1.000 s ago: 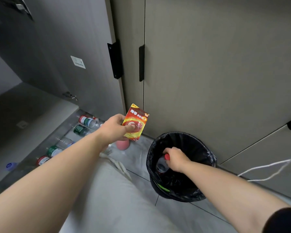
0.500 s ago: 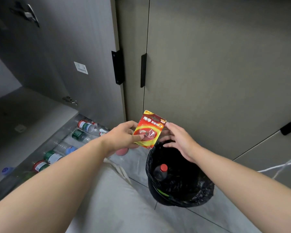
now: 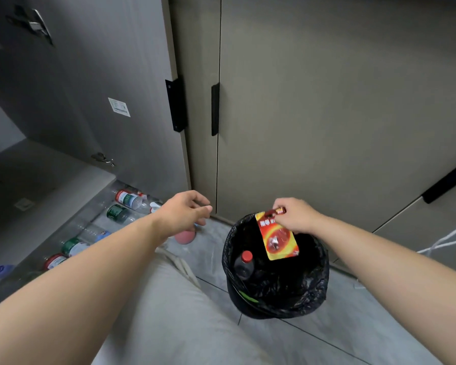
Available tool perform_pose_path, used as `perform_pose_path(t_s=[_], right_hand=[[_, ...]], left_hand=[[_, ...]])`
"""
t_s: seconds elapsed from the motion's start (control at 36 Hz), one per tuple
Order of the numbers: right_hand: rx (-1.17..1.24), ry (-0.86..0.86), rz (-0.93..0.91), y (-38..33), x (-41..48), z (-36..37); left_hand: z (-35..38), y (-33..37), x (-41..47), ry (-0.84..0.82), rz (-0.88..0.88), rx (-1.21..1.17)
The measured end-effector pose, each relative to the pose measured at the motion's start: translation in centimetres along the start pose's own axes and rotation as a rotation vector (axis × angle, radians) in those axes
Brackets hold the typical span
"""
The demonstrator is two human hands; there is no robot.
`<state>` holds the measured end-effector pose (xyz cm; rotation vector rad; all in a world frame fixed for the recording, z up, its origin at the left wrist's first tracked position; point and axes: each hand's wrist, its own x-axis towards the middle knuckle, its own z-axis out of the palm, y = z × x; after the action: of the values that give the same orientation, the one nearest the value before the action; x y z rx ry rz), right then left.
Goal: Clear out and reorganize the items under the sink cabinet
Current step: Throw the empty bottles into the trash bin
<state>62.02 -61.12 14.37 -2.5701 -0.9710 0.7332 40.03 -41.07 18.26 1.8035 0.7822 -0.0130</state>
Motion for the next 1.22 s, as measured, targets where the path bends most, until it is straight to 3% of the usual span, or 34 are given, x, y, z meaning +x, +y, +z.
perform_pose_path(t_s=[0.06,0.25,0.39,0.56,0.69,0.81,0.89,1.03,1.22], right_hand=[[-0.129,-0.093,0.083,0.9,-0.2,1.3],[-0.208,-0.262,0.228,3.0,-1.2,7.6],[-0.300,-0.106,0.224,3.1,-1.1,8.4],[-0.127,0.224,-0.002,-1.7,0.3,6.0],[0.075,0.281,-0.321,-9.3,1.0,5.4],[0.093,0.160,-0.499,-15.7,1.9,6.4],[0.084,0.037,-0.550,-19.9,3.4,8.3],[-0.068,-0.250,-0.545,-25.4,7.5,13.7],[-0.192,-0.536,-0.421,-30.4,14.6,23.7]], left_hand=[[0.0,0.0,-0.1,0.005,-0.002,0.020],[0.2,0.1,-0.2,0.005,-0.008,0.056],[-0.3,-0.5,0.1,0.015,-0.021,0.068],[-1.1,-1.3,0.2,0.028,-0.052,0.069],[-3.2,-2.1,-0.1,-0.001,-0.091,0.043],[-8.3,-5.1,-0.5,-0.056,-0.188,0.015],[-13.5,-9.5,-0.9,0.020,-0.279,0.106],[-20.5,-17.7,-2.7,0.216,-0.381,0.152],[-24.4,-25.5,-2.8,0.235,-0.477,0.064]])
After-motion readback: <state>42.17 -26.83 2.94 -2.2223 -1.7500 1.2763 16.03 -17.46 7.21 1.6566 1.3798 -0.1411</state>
